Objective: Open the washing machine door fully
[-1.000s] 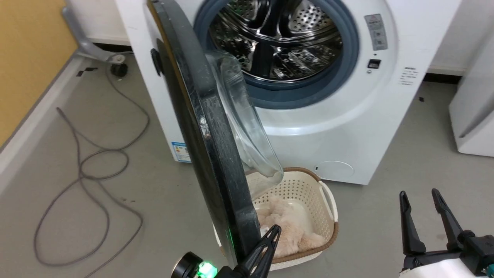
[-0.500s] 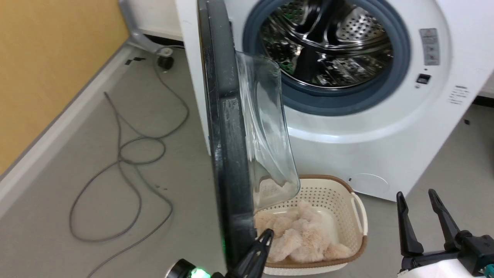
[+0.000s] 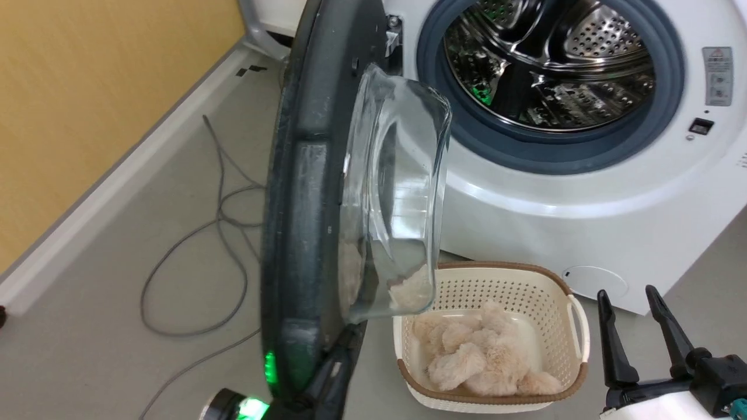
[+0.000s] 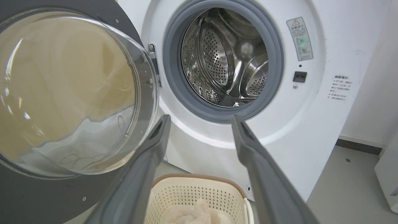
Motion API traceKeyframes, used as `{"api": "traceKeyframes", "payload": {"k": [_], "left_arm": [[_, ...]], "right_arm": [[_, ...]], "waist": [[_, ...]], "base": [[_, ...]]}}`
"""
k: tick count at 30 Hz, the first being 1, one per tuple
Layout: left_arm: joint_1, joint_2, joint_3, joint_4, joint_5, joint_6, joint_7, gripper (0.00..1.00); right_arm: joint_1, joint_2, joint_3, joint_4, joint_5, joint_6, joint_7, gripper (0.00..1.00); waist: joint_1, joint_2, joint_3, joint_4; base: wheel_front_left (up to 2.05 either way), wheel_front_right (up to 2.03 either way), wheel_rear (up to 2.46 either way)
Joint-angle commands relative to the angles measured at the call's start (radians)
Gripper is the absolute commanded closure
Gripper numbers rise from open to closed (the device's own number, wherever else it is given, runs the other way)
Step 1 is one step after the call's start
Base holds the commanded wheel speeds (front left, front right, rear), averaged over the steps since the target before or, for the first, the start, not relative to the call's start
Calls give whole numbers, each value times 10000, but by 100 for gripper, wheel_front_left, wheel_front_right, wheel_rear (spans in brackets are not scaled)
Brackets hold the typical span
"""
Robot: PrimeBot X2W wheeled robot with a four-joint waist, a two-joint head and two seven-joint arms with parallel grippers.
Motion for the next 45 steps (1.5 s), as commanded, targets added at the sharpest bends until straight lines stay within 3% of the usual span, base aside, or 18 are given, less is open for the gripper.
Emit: {"api": "traceKeyframes", "payload": {"k": [1, 12, 23, 36, 45], "left_arm": [[113, 121, 304, -41, -6, 152, -42, 100], [185, 589, 2164, -246, -240, 686, -42, 100], [-460, 588, 4135, 266, -772, 773, -42, 100], [-1960, 721, 6111, 1553, -1167, 493, -42, 100], [-3302, 1048, 7147, 2931, -1331, -17, -42, 100]], "right_arm": [[-13, 37, 11, -31, -75, 8, -44, 0], [-132, 38, -11, -119, -235, 8, -44, 0], [-406, -45, -81, -186, -368, 8, -44, 0], [-850, -317, 30, -213, -368, 8, -44, 0], [-1154, -591, -2, -259, -402, 8, -44, 0]], "waist": [[0, 0, 99, 117], [0, 0, 458, 344], [0, 0, 1037, 403], [0, 0, 1786, 252], [0, 0, 2336, 97]], "base": [[0, 0, 0], [0, 0, 0], [0, 0, 0], [0, 0, 0], [0, 0, 0]]}}
